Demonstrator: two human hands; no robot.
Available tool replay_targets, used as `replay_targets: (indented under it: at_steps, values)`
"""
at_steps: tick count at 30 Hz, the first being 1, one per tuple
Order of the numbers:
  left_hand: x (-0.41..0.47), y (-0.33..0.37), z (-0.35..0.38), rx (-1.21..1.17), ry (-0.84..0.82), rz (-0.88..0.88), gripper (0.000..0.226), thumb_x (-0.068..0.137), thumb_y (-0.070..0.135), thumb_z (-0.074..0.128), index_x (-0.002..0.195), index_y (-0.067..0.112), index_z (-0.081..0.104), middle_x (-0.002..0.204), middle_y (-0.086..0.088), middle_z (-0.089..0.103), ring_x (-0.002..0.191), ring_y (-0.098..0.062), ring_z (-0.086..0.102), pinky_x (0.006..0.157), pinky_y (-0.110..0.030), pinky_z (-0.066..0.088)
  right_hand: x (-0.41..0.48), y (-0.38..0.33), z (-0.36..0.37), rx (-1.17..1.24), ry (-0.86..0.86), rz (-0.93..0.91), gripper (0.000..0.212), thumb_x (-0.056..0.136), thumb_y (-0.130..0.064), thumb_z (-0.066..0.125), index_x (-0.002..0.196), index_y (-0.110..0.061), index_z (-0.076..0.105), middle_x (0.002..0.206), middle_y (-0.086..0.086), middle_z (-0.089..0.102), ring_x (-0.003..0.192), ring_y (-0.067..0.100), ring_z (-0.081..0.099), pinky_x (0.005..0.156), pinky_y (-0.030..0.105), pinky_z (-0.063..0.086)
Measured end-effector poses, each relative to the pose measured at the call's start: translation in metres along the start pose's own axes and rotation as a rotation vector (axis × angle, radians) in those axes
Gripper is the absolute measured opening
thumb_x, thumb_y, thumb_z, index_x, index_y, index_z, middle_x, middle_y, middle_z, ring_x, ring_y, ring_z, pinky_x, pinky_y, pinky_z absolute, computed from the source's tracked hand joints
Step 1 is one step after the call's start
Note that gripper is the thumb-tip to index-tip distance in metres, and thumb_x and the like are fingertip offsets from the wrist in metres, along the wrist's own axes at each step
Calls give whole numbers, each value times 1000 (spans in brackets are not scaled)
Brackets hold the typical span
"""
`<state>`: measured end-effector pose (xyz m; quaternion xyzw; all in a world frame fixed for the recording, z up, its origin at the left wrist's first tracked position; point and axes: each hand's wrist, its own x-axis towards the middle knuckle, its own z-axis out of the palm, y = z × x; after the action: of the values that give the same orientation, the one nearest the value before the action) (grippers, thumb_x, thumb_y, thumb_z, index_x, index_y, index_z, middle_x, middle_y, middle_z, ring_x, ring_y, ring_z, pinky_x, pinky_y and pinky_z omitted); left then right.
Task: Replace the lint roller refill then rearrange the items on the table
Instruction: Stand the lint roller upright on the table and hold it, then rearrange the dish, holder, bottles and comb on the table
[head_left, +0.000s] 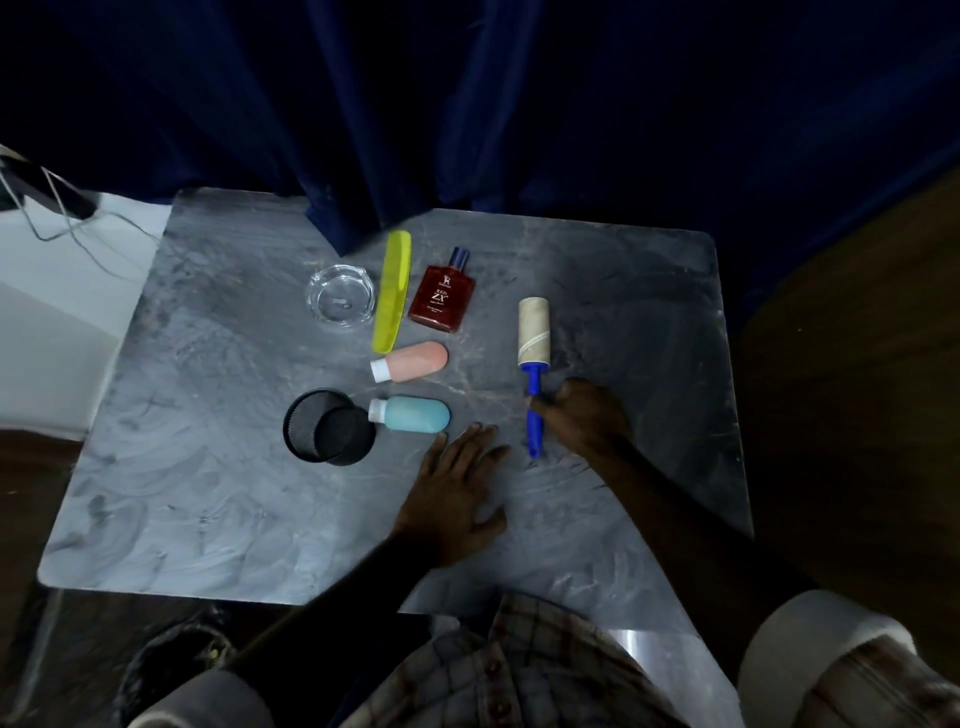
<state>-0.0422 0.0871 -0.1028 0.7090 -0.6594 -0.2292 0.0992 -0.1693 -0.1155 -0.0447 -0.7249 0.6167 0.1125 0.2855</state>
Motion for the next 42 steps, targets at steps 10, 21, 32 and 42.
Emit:
replay_targets:
  at_steps: [10,21,32,42]
  values:
    - [-25,16,-18,-163,12,-57,74,97,44,58,166,20,45,175,-5,42,168,-27,31,137,-52,25,-17,13,-6,100,58,14,56,83,-67,63,97,-13,71,107,11,77,105,32,72,85,36,56]
    - [-57,19,-73,-473,316,-166,48,96,34,61,143,24,69,141,2,69,131,-13,64,109,-28,56,-44,-33,19,155,95,-117,29,86,-49,71,84,-21,64,89,2,77,92,26,73,82,34,55]
    - [31,-146,-187,-714,718,-416,19,93,0,71,107,11,78,95,11,80,87,6,72,82,-16,60,-4,-202,25,356,107,-273,13,91,-25,66,95,-14,73,98,10,78,96,31,73,88,40,57]
    - [101,-274,-168,-759,389,-710,29,67,46,92,78,26,74,86,-12,84,83,-34,84,82,-60,70,58,-279,71,109,141,-159,40,90,-39,62,114,-7,66,119,22,68,112,42,66,90,41,54]
